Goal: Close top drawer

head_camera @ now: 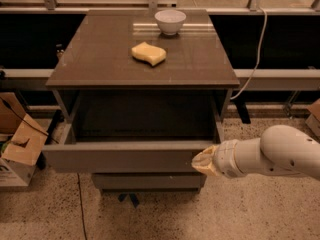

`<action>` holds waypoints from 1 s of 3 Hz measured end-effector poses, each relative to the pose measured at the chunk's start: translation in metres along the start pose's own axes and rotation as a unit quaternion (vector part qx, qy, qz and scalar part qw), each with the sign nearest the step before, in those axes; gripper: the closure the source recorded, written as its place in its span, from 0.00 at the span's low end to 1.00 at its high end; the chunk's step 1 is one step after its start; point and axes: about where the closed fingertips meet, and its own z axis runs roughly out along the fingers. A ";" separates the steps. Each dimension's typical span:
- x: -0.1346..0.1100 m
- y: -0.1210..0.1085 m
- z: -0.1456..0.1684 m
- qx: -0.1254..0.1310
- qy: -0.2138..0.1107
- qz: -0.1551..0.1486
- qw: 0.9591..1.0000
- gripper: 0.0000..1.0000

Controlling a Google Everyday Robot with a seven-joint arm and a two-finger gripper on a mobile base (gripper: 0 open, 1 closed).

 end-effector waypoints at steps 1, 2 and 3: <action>-0.003 -0.004 0.003 0.001 -0.004 -0.002 1.000 1.00; -0.032 -0.041 0.030 0.012 -0.038 -0.023 0.999 1.00; -0.032 -0.041 0.030 0.012 -0.038 -0.023 0.999 1.00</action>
Offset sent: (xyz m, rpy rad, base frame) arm 0.1655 0.0661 0.0182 0.1403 -0.2124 0.0750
